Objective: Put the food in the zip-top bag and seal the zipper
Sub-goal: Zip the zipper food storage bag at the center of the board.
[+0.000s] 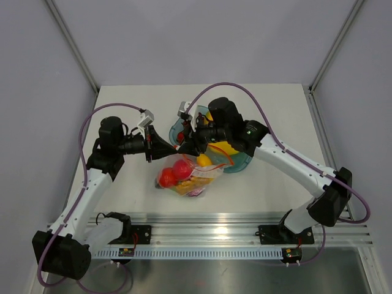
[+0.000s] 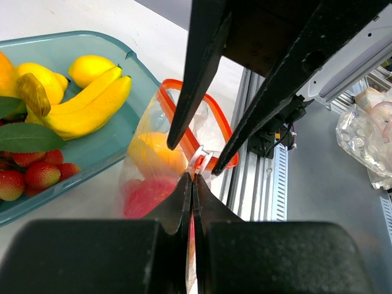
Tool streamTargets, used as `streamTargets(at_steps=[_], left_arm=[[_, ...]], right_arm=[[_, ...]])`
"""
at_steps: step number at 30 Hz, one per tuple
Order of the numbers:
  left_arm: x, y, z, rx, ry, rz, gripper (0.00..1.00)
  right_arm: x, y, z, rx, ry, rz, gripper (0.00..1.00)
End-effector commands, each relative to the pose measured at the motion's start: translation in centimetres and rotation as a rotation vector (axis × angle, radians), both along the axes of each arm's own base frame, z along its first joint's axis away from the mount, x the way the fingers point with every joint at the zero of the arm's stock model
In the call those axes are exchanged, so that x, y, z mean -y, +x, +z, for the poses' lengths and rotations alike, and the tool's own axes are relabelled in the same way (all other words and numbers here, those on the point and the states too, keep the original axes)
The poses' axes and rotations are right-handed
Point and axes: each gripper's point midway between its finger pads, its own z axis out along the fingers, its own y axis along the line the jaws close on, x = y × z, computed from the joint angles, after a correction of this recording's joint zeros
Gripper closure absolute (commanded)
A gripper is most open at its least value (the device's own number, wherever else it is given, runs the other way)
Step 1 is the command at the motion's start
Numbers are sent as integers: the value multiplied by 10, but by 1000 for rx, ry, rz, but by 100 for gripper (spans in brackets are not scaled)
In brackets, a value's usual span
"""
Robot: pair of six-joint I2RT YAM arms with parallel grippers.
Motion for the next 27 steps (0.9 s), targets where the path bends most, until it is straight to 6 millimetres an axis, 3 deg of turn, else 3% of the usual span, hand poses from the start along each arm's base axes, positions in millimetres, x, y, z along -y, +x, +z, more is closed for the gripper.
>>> streamTargets(at_steps=[1,11,23,26,27], left_arm=[[1,-1,20,94,-27,-2,100],[1,-3,18,90,-26,-2,100],[0,-2,17,88,-23,1,100],[0,-2,17,90,-23,2,100],[0,-2,17,90,-23,2,100]], right_arm=[[-9,6,20,24,56,12,59],[-13,2,26,11,96,26,80],[-12,-1,36,13,128,28,70],[-11,-1,36,17,127,27,72],[-11,-1,35,13,124,27,77]])
